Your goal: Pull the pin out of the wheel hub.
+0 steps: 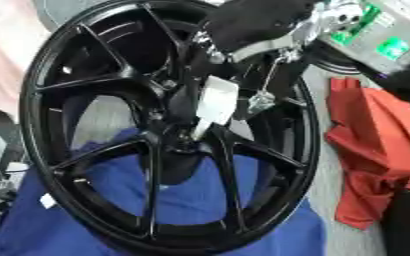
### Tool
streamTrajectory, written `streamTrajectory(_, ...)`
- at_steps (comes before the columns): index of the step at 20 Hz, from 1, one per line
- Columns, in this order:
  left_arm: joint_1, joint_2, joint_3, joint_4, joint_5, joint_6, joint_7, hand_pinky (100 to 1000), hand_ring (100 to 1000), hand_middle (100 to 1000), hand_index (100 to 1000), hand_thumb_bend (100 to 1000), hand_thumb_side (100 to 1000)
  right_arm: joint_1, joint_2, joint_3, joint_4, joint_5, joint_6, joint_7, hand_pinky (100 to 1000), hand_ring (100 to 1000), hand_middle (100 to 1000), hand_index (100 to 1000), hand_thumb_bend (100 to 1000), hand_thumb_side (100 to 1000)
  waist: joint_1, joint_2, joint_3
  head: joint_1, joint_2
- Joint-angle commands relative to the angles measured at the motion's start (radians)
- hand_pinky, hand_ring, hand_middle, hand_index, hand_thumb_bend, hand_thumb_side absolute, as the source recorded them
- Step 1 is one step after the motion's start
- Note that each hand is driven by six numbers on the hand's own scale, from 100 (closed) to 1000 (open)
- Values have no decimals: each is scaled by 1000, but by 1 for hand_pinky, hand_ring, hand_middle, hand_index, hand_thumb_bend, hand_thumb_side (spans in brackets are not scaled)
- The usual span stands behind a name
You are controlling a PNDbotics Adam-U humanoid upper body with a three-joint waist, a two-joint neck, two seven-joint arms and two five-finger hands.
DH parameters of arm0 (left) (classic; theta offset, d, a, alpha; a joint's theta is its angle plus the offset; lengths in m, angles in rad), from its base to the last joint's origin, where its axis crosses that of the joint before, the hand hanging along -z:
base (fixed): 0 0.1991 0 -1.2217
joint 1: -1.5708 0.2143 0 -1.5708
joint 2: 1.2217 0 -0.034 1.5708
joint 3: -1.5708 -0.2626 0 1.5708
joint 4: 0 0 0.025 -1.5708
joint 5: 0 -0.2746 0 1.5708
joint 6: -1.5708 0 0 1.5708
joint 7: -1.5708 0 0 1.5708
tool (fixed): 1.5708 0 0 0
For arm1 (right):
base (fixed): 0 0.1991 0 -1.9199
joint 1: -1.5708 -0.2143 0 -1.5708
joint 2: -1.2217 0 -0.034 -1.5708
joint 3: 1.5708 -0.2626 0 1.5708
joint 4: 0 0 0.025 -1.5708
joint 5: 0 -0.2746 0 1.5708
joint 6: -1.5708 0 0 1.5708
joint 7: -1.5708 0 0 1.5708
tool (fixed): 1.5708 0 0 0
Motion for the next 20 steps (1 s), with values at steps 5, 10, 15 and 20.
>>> streamTrajectory(5,0,22,12,-19,1,-1,-1,860,792,712,803,399,812,-19,-10,-3,10,-1,-12,-11,806,758,624,688,432,100,9,-9,0,-4,-11)
streamTrajectory(10,3,21,13,-20,0,-1,-1,860,791,711,801,397,813,-18,-9,-1,16,-5,-13,-19,795,731,571,633,397,100,10,-8,0,-3,-10)
streamTrajectory(15,6,20,14,-19,3,-2,0,861,791,710,800,396,814,-17,-12,-2,6,-19,-13,-30,791,720,555,616,385,100,10,-9,-1,-2,-9)
streamTrajectory(20,8,21,15,-19,6,-2,-1,862,790,709,799,392,815,-14,-17,-5,-1,-29,-11,-36,786,707,536,585,359,100,10,-10,-5,0,-7)
